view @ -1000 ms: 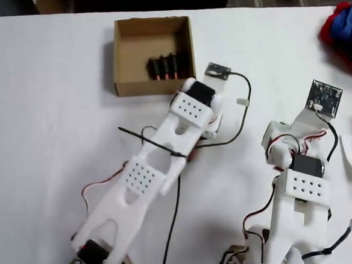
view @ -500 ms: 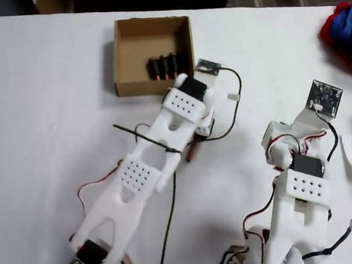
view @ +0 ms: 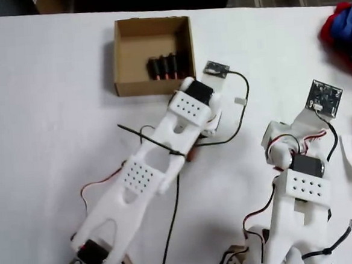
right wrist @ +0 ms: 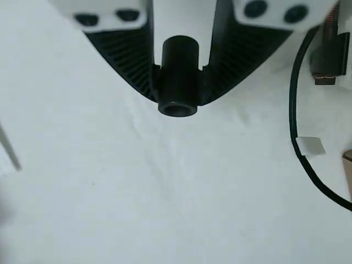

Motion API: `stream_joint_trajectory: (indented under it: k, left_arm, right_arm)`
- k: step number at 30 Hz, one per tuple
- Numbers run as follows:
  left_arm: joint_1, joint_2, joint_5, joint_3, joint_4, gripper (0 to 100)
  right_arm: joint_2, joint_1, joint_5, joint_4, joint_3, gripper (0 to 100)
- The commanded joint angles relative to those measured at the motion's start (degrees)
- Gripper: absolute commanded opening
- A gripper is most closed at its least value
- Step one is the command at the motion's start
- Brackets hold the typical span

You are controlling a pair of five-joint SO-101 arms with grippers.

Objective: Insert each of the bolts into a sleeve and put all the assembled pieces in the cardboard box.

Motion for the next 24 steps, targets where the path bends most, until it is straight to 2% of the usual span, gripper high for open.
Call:
stream_joint_trajectory:
  k: [1, 4, 9, 14, 18, 24]
  left_arm:
    - [-0.26, -3.25, -0.35, -0.57, 0.62, 3]
    - [-0.26, -4.57, -0.35, -3.82, 3.6, 3]
    - [-1.32, -9.49, -0.35, -7.69, 3.78, 3]
    - [-1.14, -19.25, -0.35, -5.05, 3.96, 3]
    - [-1.41, -30.51, -0.35, 4.97, 3.96, 3]
    - [0.7, -49.05, -0.44, 29.85, 3.16, 3]
  right_arm:
    - [-1.89, -0.48, 0.35, -0.92, -0.26, 2.0]
    - [-1.89, -0.48, 0.35, -0.92, -0.26, 2.0]
    - [-1.89, -0.48, 0.44, -0.92, -0.26, 2.0]
    - [-2.15, -0.48, 0.53, -0.92, -0.26, 2.0]
    - [-2.33, -0.48, 0.62, -0.92, -0.26, 2.0]
    - [-2.33, -0.48, 0.62, -0.92, -0.26, 2.0]
